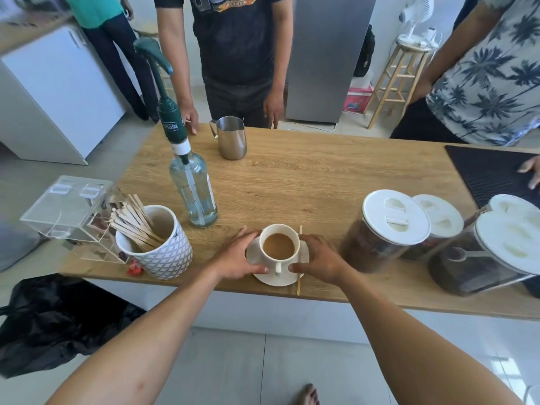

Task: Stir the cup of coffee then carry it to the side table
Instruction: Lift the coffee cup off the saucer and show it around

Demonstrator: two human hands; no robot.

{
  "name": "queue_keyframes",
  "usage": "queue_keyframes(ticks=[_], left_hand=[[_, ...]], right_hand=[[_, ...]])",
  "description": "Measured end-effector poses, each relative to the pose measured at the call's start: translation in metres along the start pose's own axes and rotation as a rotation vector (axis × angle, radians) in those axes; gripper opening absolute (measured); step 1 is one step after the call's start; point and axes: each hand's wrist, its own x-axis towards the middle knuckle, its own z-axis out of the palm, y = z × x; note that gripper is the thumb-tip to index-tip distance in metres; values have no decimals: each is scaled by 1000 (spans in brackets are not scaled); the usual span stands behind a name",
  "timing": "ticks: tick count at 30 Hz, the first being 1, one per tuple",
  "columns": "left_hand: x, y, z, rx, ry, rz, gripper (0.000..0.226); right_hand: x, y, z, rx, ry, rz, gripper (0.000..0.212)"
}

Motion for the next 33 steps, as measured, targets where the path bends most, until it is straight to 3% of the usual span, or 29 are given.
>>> queue_keyframes(ticks=[6, 11, 23, 30, 33], left_hand=[[-3, 8, 3, -38, 45, 67, 99], [1, 8, 7, -46, 70, 101, 95], [-4, 10, 10, -112, 119, 110, 85], [-10, 22, -8, -146, 112, 109, 86], [-14, 31, -25, -170, 74, 123, 82]], right_hand=[[-5, -11, 4, 62, 20, -34, 91], [-5, -14, 9, 129, 12, -15, 105], [34, 18, 37, 191, 6, -45, 98], [-8, -31, -5, 273, 35, -145, 85], [-14, -42, -18, 281, 21, -160, 91]])
